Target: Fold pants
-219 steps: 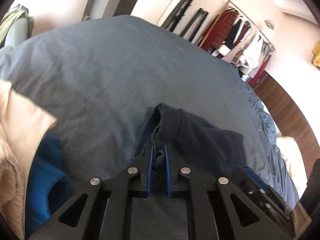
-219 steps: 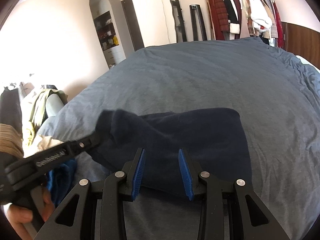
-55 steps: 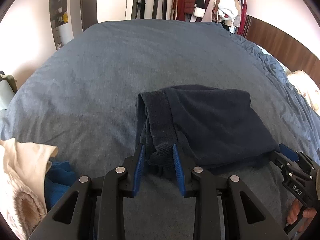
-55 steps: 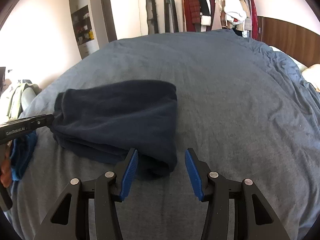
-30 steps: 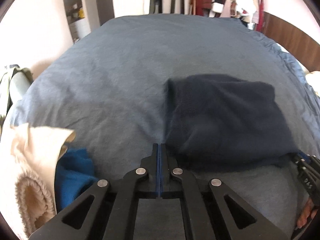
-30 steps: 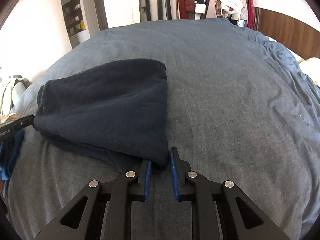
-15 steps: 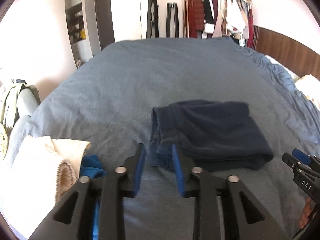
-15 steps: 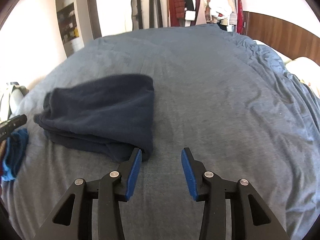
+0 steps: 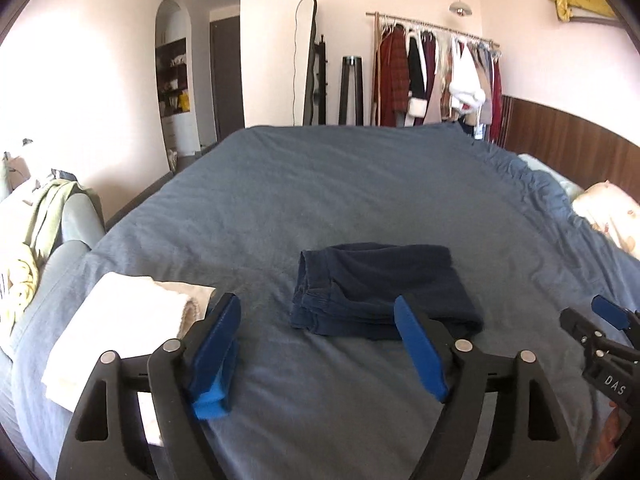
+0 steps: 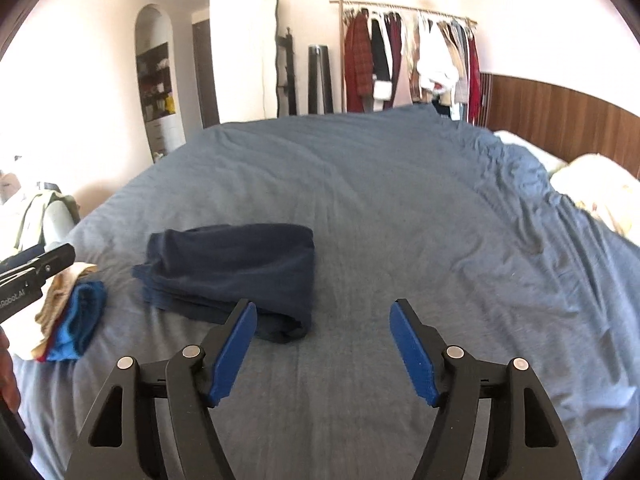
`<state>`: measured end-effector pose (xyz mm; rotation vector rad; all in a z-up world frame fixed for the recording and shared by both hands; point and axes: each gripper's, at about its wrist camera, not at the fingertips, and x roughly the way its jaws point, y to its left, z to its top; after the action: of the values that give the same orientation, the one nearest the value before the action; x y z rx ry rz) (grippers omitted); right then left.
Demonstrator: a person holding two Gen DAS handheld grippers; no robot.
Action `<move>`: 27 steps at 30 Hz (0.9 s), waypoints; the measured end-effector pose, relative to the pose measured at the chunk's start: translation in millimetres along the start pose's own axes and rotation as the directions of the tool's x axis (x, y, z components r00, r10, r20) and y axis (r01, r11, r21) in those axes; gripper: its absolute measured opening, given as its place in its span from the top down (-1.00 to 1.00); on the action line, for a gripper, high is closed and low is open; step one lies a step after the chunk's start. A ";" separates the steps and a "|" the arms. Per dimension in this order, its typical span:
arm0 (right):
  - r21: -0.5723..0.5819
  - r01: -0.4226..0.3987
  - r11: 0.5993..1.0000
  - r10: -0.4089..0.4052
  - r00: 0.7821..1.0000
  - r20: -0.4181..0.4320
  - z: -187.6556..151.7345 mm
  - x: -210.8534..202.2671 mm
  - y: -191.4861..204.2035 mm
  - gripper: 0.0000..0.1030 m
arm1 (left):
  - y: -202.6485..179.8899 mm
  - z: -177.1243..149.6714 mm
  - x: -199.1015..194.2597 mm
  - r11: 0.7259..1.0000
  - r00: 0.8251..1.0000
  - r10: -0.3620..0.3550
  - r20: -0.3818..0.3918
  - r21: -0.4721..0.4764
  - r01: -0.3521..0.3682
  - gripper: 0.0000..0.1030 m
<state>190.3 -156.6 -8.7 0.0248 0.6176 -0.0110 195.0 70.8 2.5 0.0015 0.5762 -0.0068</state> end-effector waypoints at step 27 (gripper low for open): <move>-0.008 -0.032 0.999 0.033 0.996 0.081 -38.9 -121.7 3.1 -0.47 | -26.8 -45.6 -114.3 0.997 0.997 -0.050 0.063 0.061 0.046 -0.70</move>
<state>68.7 -152.1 30.1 0.0276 0.5358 0.0218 74.1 44.8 26.5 0.0448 0.5110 -0.0705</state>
